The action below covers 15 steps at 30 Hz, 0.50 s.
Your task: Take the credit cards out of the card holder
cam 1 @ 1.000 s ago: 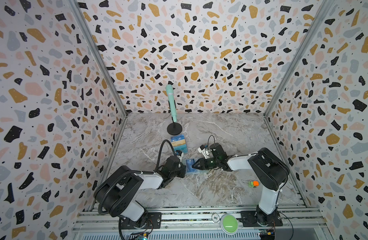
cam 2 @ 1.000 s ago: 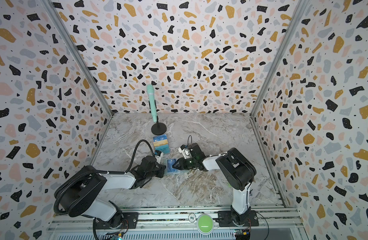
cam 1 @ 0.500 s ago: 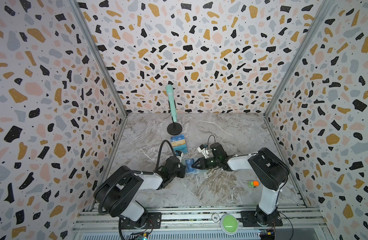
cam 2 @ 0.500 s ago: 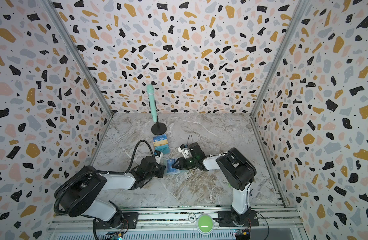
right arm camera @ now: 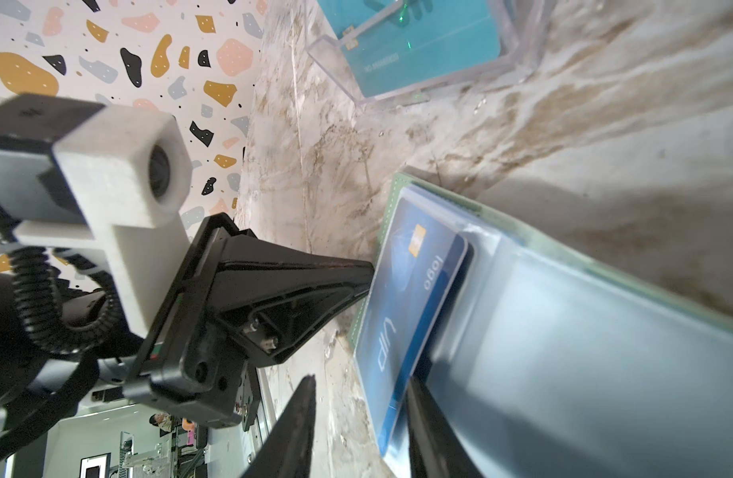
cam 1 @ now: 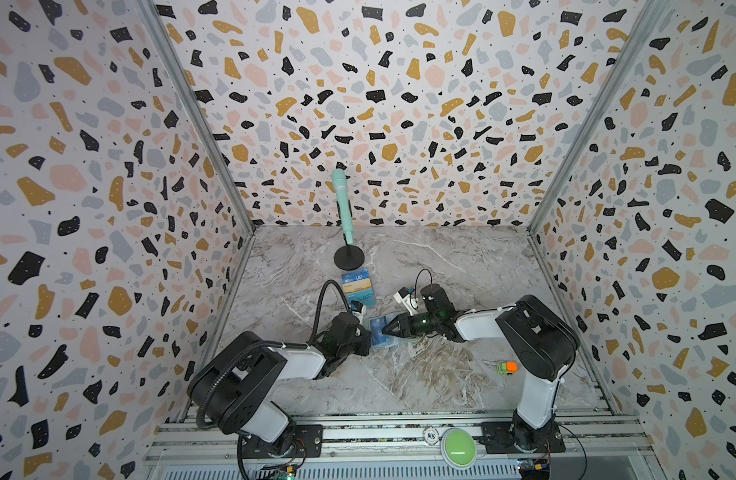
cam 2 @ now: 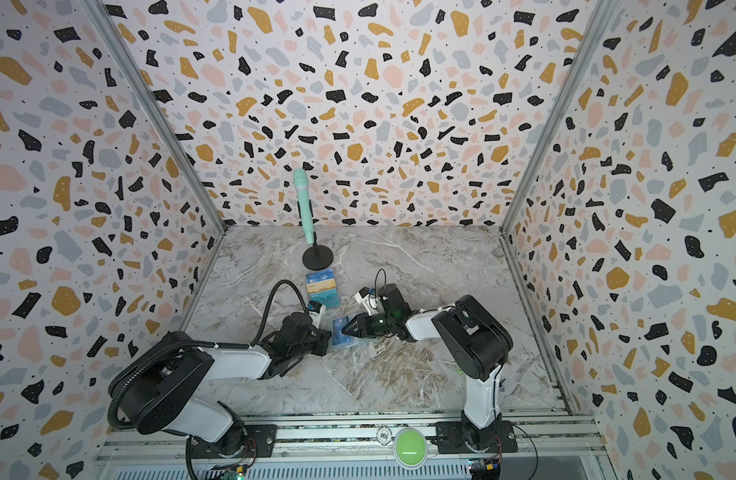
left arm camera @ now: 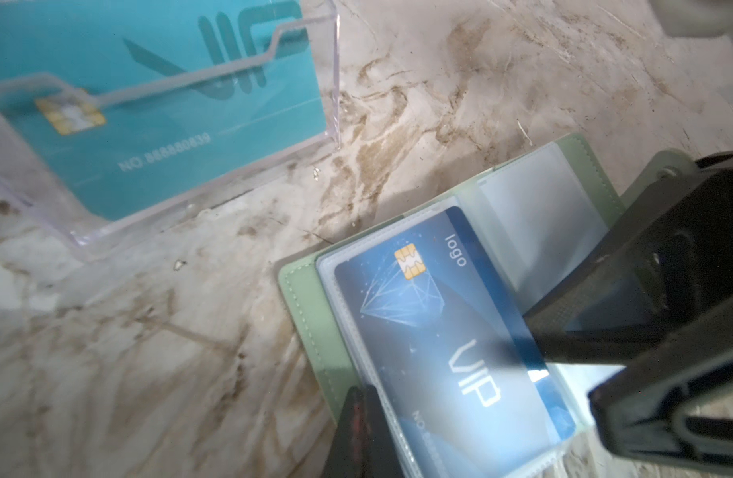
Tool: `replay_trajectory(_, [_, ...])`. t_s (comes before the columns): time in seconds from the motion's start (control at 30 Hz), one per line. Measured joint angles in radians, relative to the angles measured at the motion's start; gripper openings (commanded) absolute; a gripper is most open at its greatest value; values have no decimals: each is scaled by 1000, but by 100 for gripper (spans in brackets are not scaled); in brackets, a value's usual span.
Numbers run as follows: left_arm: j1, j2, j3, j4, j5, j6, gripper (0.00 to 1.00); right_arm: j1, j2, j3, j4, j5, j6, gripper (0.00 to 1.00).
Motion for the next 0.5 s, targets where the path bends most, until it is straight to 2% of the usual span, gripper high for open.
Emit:
replay_trajectory(0.3, [0,2,0,3,0,0,1,-1,4,17,-24,-20,-42,37])
replay_trajectory(0.5, [0,2,0,3,0,-2,1,2,60,46,-29,-48,-47,37])
